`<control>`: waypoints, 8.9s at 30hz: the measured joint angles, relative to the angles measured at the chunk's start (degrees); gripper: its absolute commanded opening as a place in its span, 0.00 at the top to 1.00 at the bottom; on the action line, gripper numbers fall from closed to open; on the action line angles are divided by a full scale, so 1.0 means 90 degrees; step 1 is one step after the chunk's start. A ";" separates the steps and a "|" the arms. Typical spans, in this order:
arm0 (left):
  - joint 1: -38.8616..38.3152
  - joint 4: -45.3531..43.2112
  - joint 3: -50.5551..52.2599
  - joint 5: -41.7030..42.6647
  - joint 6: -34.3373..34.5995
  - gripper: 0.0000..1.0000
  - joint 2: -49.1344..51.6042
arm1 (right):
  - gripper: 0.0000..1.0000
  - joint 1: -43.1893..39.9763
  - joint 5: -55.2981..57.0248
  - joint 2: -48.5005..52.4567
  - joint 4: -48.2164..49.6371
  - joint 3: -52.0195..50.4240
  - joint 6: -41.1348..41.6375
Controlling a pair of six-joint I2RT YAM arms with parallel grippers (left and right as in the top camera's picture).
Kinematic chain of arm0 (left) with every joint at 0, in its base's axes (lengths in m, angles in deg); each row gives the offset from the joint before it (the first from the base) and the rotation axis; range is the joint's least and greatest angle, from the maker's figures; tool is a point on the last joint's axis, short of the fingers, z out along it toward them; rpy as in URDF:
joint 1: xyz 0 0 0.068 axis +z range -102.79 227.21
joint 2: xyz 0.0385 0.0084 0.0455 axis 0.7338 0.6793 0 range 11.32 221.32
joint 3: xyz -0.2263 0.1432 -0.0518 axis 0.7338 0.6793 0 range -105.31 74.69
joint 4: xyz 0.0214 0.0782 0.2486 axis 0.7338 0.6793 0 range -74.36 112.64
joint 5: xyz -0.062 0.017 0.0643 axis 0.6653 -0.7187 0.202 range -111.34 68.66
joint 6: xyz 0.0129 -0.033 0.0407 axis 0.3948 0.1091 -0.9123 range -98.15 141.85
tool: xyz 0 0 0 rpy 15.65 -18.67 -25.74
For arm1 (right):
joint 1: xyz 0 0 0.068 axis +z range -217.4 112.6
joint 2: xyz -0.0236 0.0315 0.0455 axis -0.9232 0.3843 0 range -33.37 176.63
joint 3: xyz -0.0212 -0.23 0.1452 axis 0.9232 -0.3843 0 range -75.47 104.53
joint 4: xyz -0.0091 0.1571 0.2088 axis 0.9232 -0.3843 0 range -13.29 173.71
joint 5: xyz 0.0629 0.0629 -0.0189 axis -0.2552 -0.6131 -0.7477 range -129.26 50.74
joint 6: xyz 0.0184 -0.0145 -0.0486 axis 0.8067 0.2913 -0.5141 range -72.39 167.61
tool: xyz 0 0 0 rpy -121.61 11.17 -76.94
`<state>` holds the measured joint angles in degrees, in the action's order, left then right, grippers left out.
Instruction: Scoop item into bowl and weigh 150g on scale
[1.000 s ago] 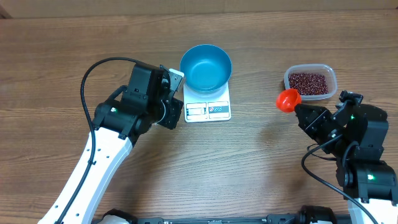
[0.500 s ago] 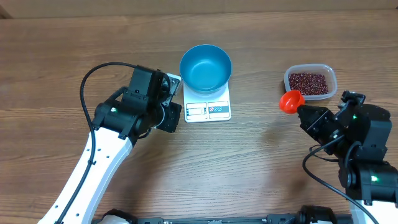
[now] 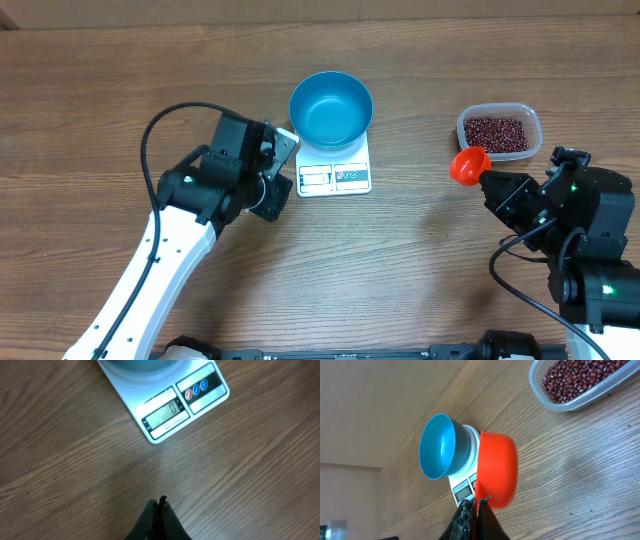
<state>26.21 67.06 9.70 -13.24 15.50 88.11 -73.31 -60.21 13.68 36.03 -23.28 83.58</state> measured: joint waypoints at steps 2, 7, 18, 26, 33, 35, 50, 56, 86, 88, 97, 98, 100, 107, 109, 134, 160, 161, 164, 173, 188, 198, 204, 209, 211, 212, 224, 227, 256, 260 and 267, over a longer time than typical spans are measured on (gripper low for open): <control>0.0000 -0.0318 0.0277 -0.0024 -0.0046 0.96 0.0002 | 0.96 0.0000 -0.0002 0.0000 0.0005 0.0000 0.0002; 0.0000 -0.1338 0.0964 -0.0068 -0.0374 0.96 0.0010 | 0.96 -0.0002 -0.0002 0.0000 0.0007 0.0000 0.0000; 0.0000 -0.1797 0.1396 0.0231 -0.1166 0.96 0.0010 | 0.96 0.0000 -0.0002 0.0000 0.0005 0.0000 0.0000; 0.0000 -0.2293 0.1396 0.0272 -0.1319 0.96 0.0049 | 0.96 -0.0002 -0.0002 0.0000 0.0015 0.0000 0.0005; 0.0000 -0.2436 0.1399 0.0272 -0.1345 0.96 0.0495 | 0.96 0.0000 0.0000 0.0000 0.0015 0.0000 0.0000; 0.0000 -0.2535 0.1399 0.0274 -0.1367 0.96 0.0576 | 0.96 0.0000 0.0000 0.0000 0.0015 0.0000 0.0000; 0.0000 -0.2725 0.1399 0.0296 -0.1435 0.66 0.0656 | 0.96 0.0000 0.0000 0.0000 0.0012 0.0000 0.0002; 0.0000 -0.2725 0.1399 0.0296 -0.1212 0.55 0.0656 | 0.96 0.0000 -0.0002 0.0000 0.0012 0.0000 0.0005; 0.0000 -0.2725 0.1399 0.0318 -0.1120 0.00 0.0656 | 0.96 0.0000 -0.0148 0.0000 0.0396 0.0002 0.0321; 0.0000 -0.2725 0.1399 0.0318 -0.1120 0.00 0.0656 | 0.96 0.0000 -0.0148 0.0000 0.0396 0.0002 0.0391; 0.0000 -0.2727 0.1399 0.0316 -0.1120 0.00 0.0656 | 0.96 0.0000 -0.0151 0.0000 0.0505 0.0002 0.0729; 0.0000 -0.2727 0.1399 0.0318 -0.1120 0.00 0.0656 | 0.96 0.0000 -0.0151 0.0000 0.0515 0.0002 0.0746; 0.0000 -0.2727 0.1399 0.0318 -0.1120 0.00 0.0656 | 0.96 0.0000 -0.0148 0.0000 0.0522 0.0002 0.0772; 0.0000 -0.2727 0.1399 0.0318 -0.1120 0.00 0.0656 | 0.96 0.0000 -0.0148 0.0000 0.0527 0.0002 0.0814; 0.0000 -0.2727 0.1399 0.0316 -0.1120 0.00 0.0656 | 0.96 0.0000 -0.0148 0.0000 0.0525 0.0002 0.0816; 0.0000 -0.2727 0.1399 0.0316 -0.1120 0.00 0.0656 | 0.96 0.0000 -0.0177 0.0000 0.0607 0.0002 0.0835; 0.0000 -0.2742 0.1399 0.0316 -0.1120 0.00 0.0656 | 0.96 0.0000 -0.0182 0.0923 -0.0364 0.0049 -0.1013; 0.0000 -0.2742 0.1399 0.0318 -0.1120 0.00 0.0656 | 0.96 0.0000 -0.0170 0.1030 -0.0408 0.0049 -0.1127; 0.0000 -0.2744 0.1399 0.0316 -0.1120 0.00 0.0656 | 0.96 0.0000 -0.0119 0.1341 -0.0685 0.0172 -0.1503; 0.0000 -0.2744 0.1399 0.0318 -0.1120 0.00 0.0656 | 0.96 -0.0002 0.0600 0.2093 -0.1486 0.1984 -0.2448; 0.0000 -0.2744 0.1399 0.0318 -0.1120 0.01 0.0656 | 0.96 0.0000 0.1953 0.2373 -0.1027 0.2329 -0.3655; 0.0000 -0.2744 0.1399 0.0316 -0.1120 0.01 0.0656 | 0.96 0.0000 0.2351 0.3670 -0.0401 0.2329 -0.4158; 0.0000 -0.2744 0.1399 0.0316 -0.1120 0.00 0.0656 | 0.96 -0.0080 0.2412 0.4252 -0.0085 0.2329 -0.4282; 0.0000 -0.2742 0.1399 0.0318 -0.1120 0.00 0.0656 | 0.96 -0.0772 0.1904 0.4376 0.0097 0.2329 -0.4320; 0.0000 -0.2744 0.1399 0.0316 -0.1120 0.01 0.0656 | 0.96 -0.1069 0.1681 0.4376 0.0136 0.2329 -0.4357; 0.0000 -0.2744 0.1399 0.0316 -0.1120 0.00 0.0656 | 0.96 -0.1236 0.1513 0.4376 0.0138 0.2329 -0.4420; 0.0000 -0.2744 0.1399 0.0318 -0.1120 0.00 0.0656 | 0.96 -0.1421 0.0738 0.4743 0.0250 0.2329 -0.4928; 0.0000 -0.2744 0.1399 0.0318 -0.1120 0.00 0.0656 | 0.96 -0.1423 0.0641 0.4908 0.0248 0.2329 -0.4976; 0.0000 -0.2744 0.1399 0.0318 -0.1120 0.00 0.0656 | 0.96 -0.1365 0.0488 0.5782 0.0476 0.2329 -0.5173; 0.0000 -0.2744 0.1399 0.0318 -0.1120 0.00 0.0656 | 0.96 -0.1241 0.0500 0.5816 0.0481 0.2329 -0.5170; 0.0000 -0.2744 0.1399 0.0318 -0.1120 0.00 0.0656 | 0.96 -0.0952 0.0440 0.6144 0.0435 0.2358 -0.5127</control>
<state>26.21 42.36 22.29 -10.38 5.42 94.02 -81.88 -56.25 68.98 39.94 -2.06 37.44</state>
